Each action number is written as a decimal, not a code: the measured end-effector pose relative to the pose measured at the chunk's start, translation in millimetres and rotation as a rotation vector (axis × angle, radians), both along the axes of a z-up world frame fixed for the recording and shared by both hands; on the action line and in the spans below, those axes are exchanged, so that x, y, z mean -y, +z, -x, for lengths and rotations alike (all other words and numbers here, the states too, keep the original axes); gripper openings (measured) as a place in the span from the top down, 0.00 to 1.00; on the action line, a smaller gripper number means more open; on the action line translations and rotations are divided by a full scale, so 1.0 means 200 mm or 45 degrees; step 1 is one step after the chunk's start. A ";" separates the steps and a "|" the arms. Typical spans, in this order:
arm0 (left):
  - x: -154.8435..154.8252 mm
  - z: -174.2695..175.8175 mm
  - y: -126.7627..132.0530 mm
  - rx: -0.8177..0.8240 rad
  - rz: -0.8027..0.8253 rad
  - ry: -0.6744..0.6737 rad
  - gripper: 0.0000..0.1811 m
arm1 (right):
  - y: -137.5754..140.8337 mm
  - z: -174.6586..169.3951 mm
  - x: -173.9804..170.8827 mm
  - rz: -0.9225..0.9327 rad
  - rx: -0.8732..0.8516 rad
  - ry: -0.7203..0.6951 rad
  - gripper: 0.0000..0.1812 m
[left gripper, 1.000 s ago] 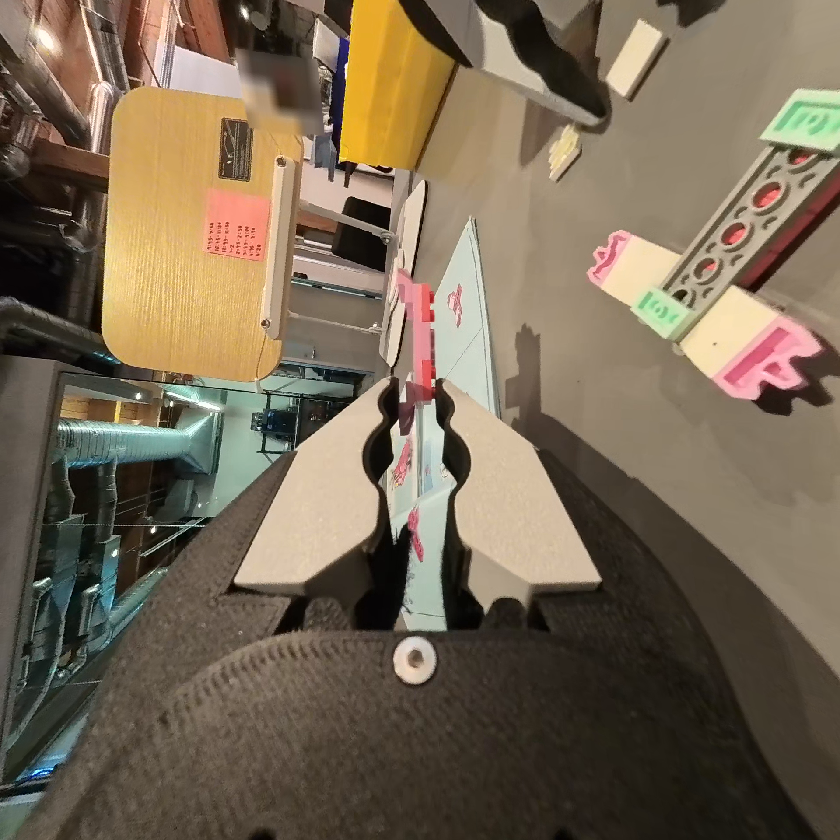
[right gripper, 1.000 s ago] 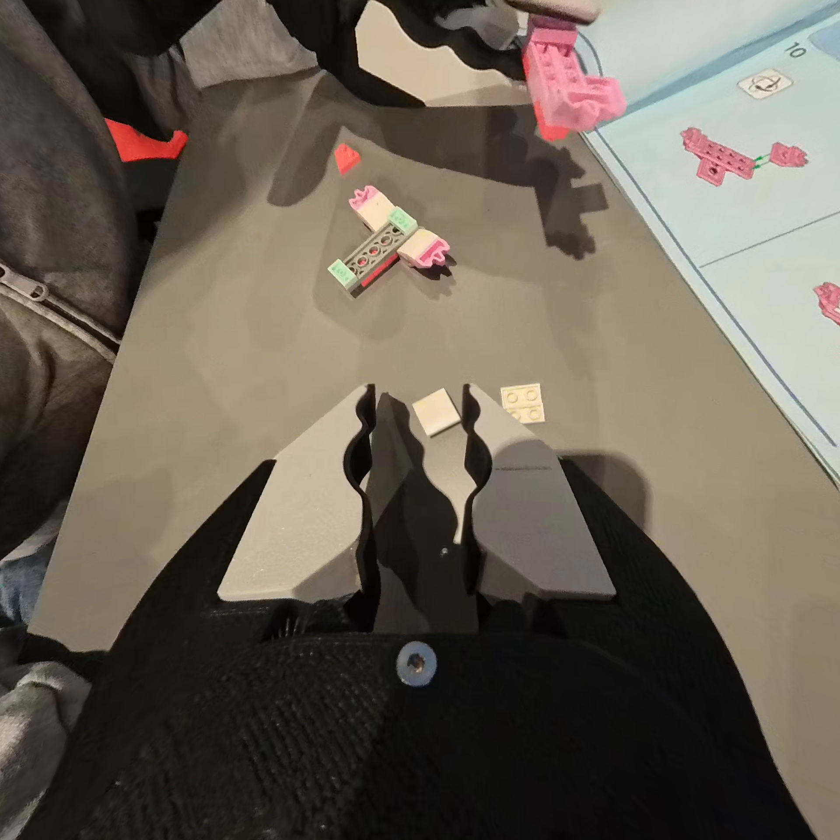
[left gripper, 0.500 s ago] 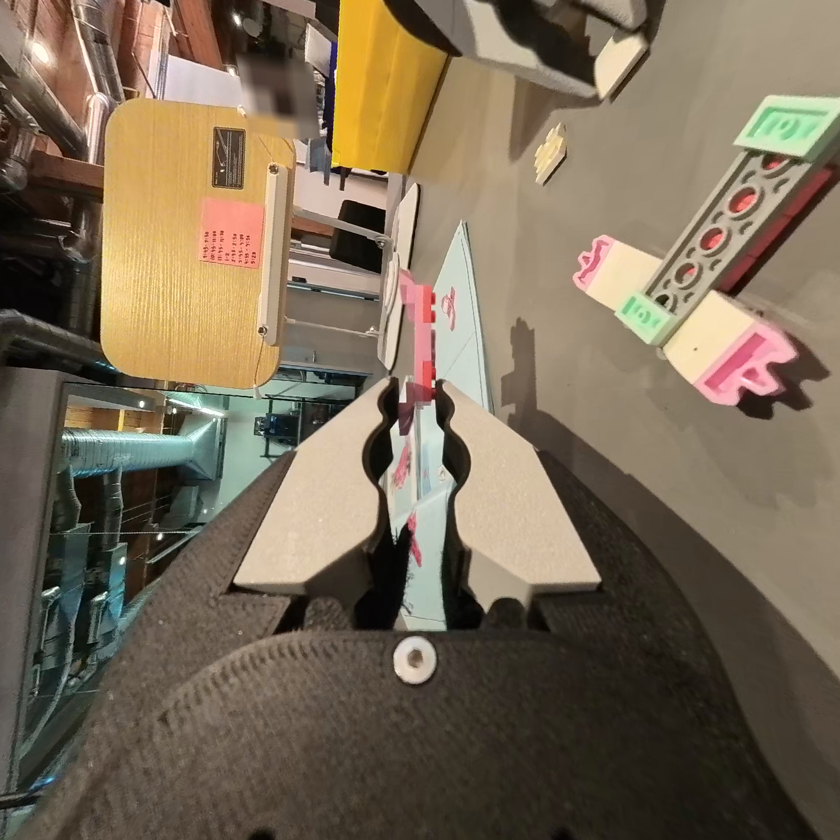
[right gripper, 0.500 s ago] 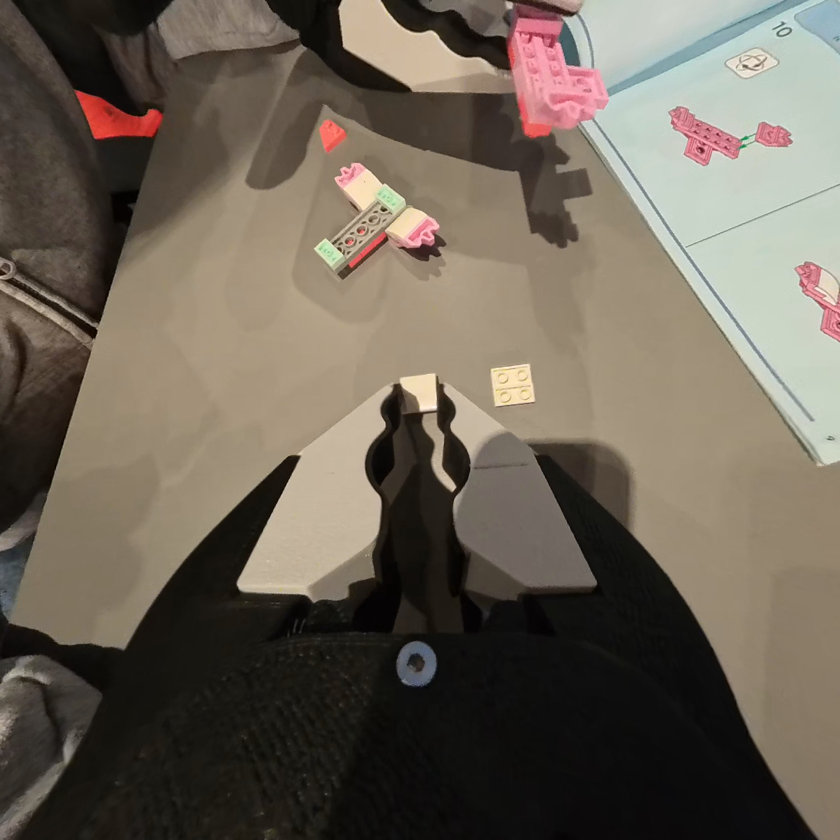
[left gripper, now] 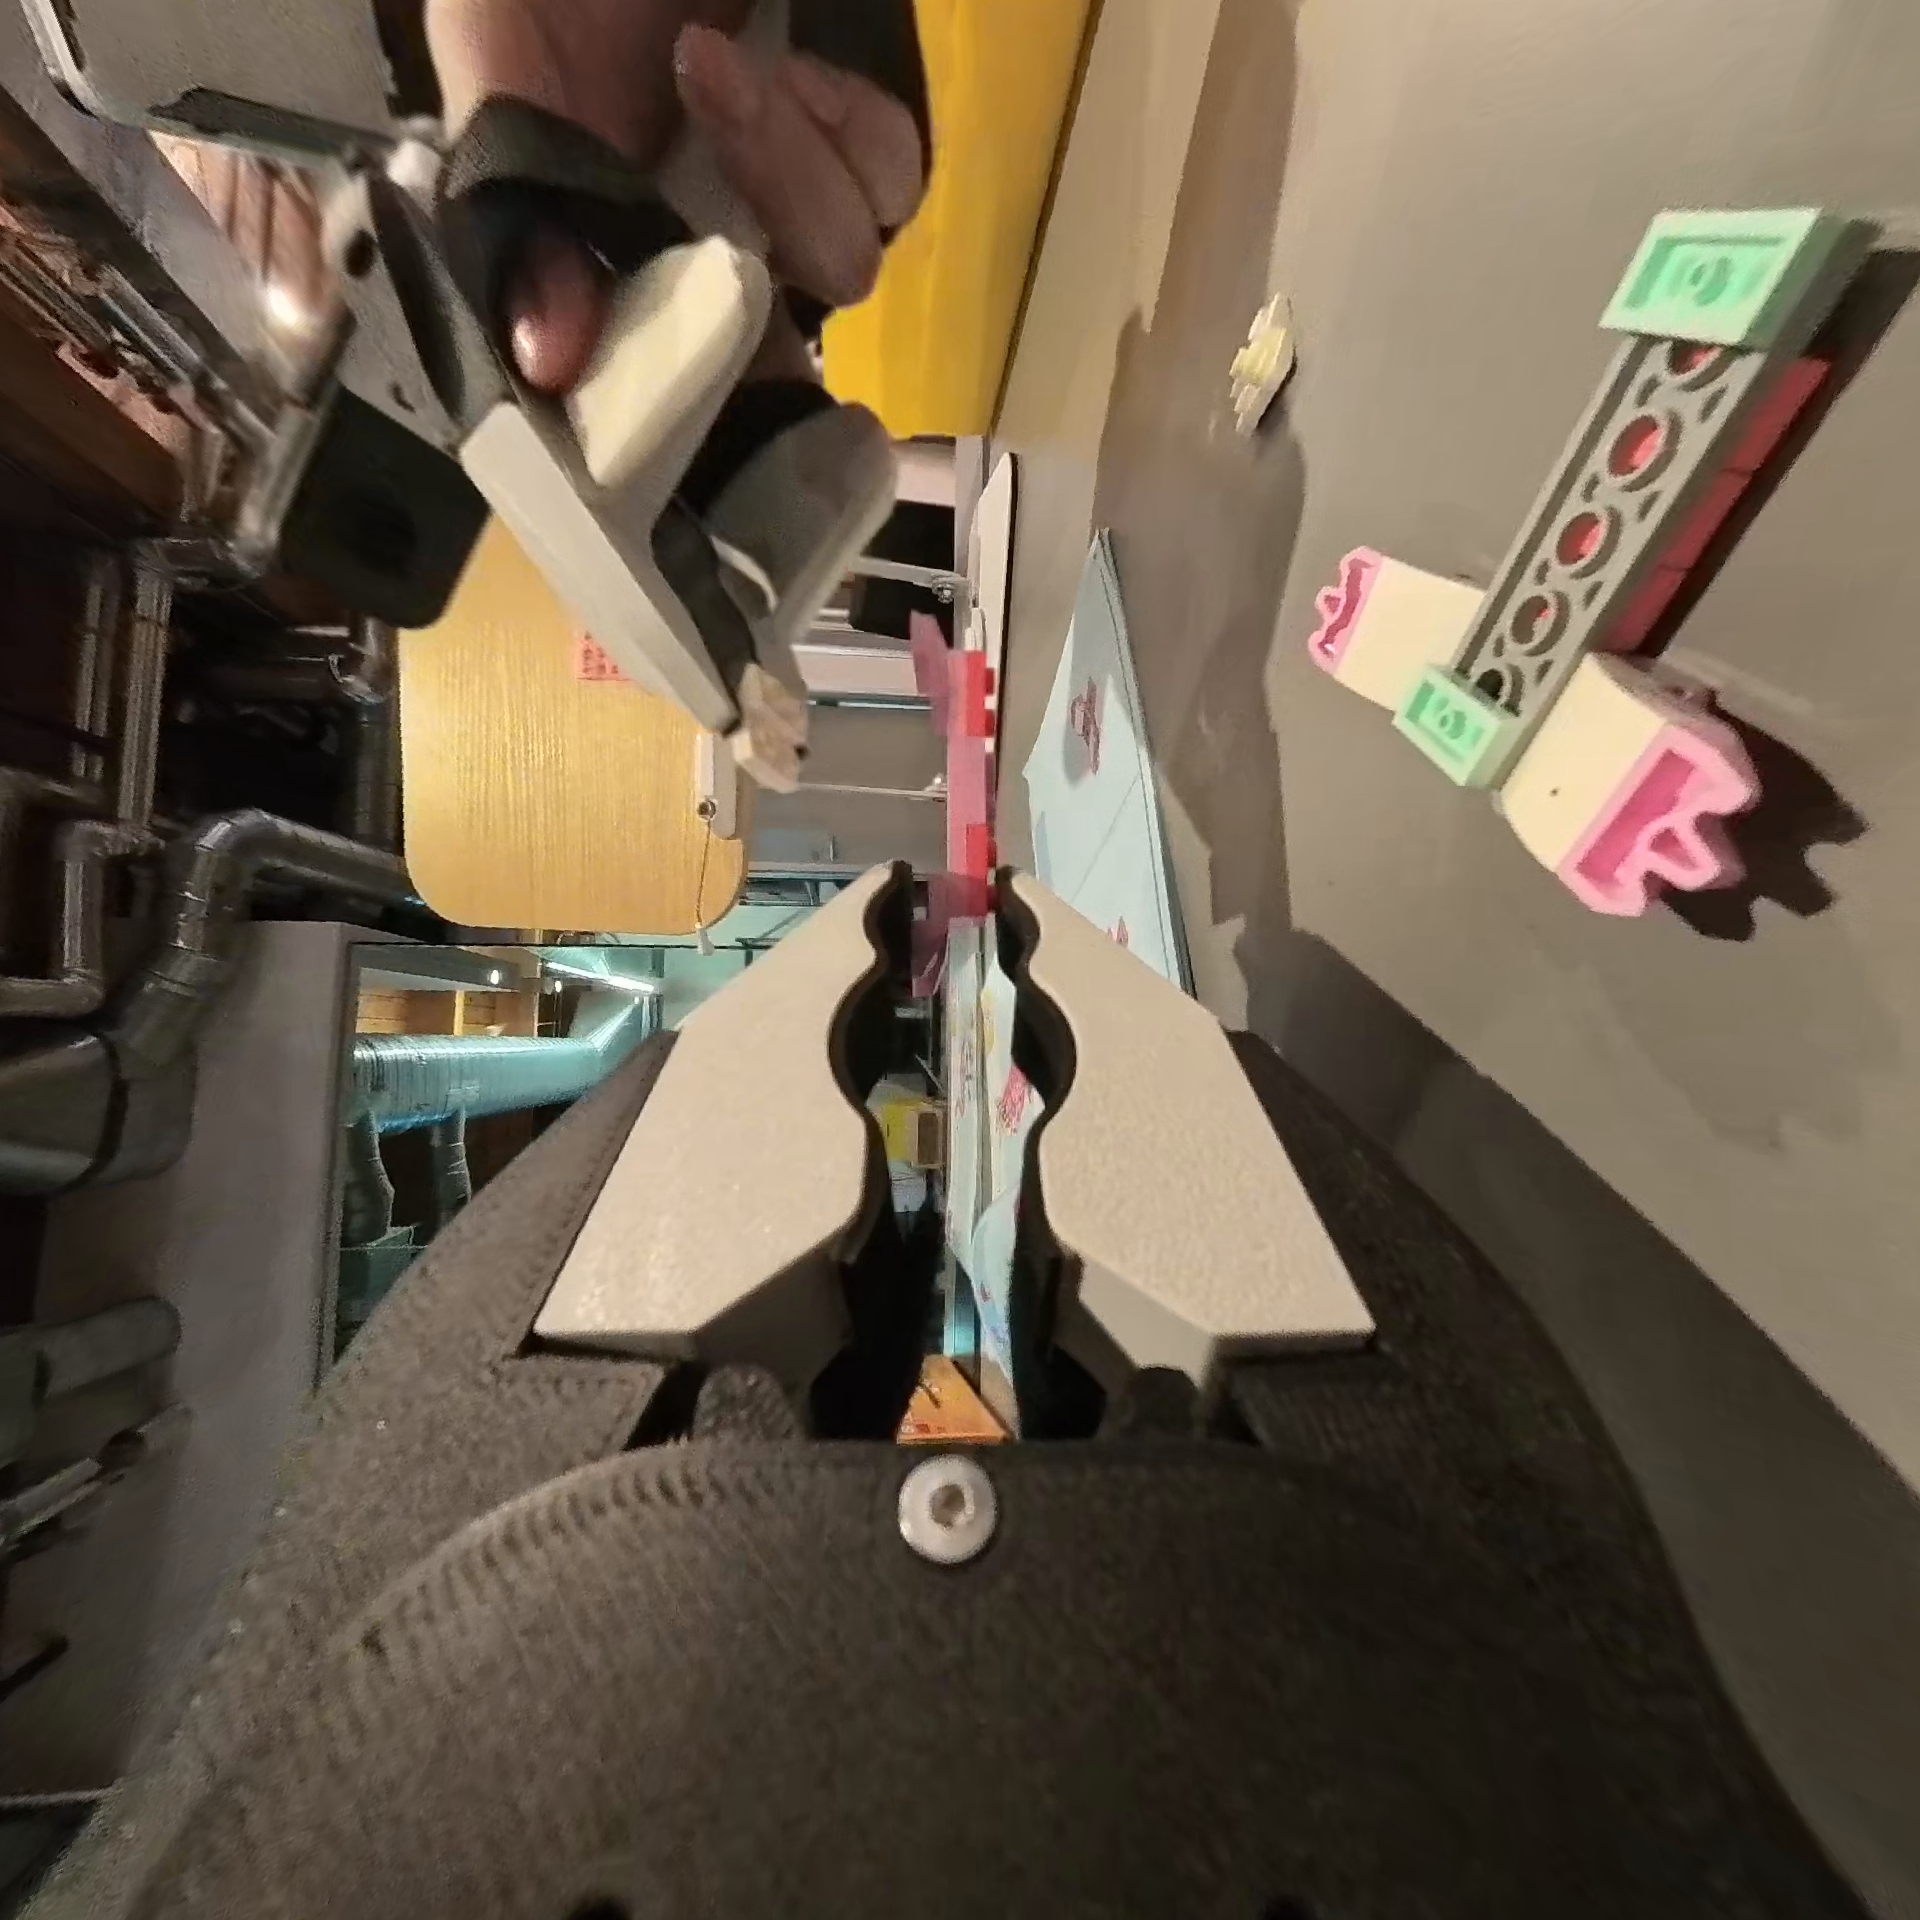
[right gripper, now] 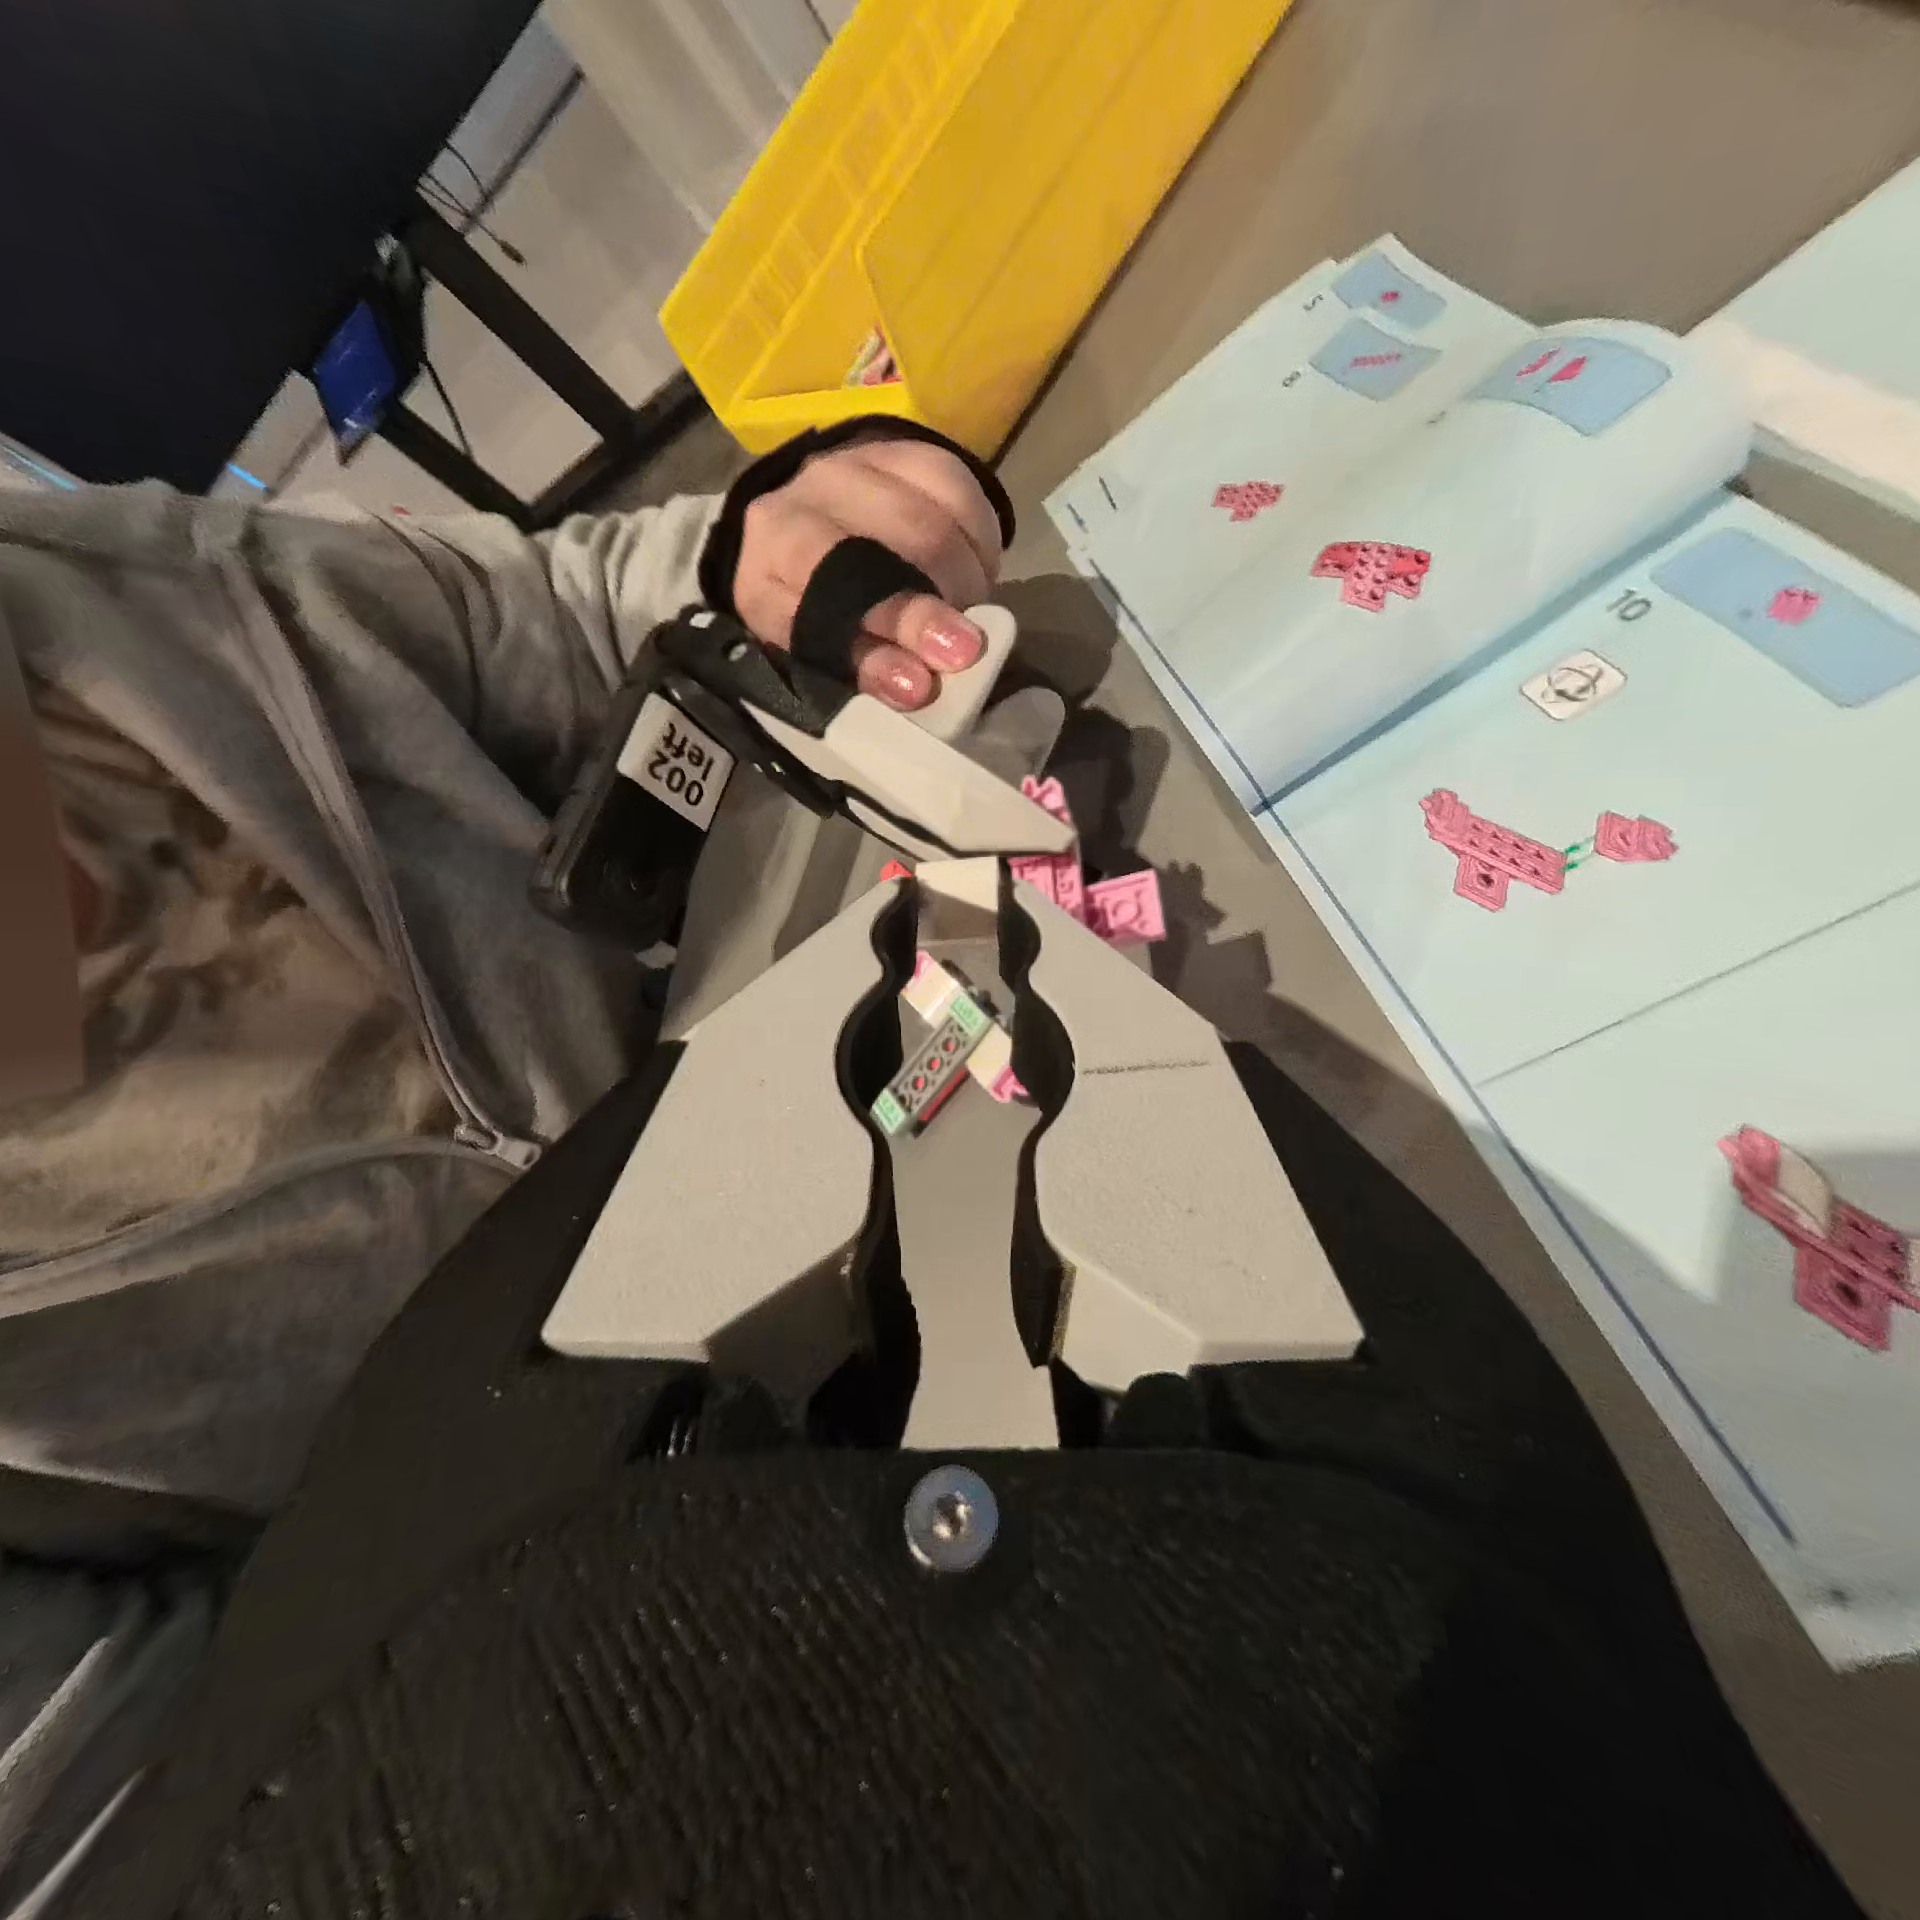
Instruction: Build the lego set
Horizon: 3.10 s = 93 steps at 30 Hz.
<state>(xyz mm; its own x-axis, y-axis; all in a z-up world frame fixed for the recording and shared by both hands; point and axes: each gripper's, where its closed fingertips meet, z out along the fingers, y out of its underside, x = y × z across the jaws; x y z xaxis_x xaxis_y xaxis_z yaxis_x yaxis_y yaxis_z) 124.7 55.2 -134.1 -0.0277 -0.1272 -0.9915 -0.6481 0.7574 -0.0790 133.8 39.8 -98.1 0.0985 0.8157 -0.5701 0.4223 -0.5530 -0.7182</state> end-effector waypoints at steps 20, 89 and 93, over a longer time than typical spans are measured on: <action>0.00 -0.01 -0.02 -0.027 -0.018 0.007 0.92 | -0.05 -0.03 -0.03 -0.034 0.056 -0.029 0.93; 0.14 0.03 0.38 1.037 1.903 -0.641 0.93 | 0.12 0.05 0.03 -0.890 0.123 0.083 0.91; 0.16 0.03 0.39 1.025 1.856 -0.671 0.90 | 0.12 0.05 0.04 -0.882 0.118 0.097 0.91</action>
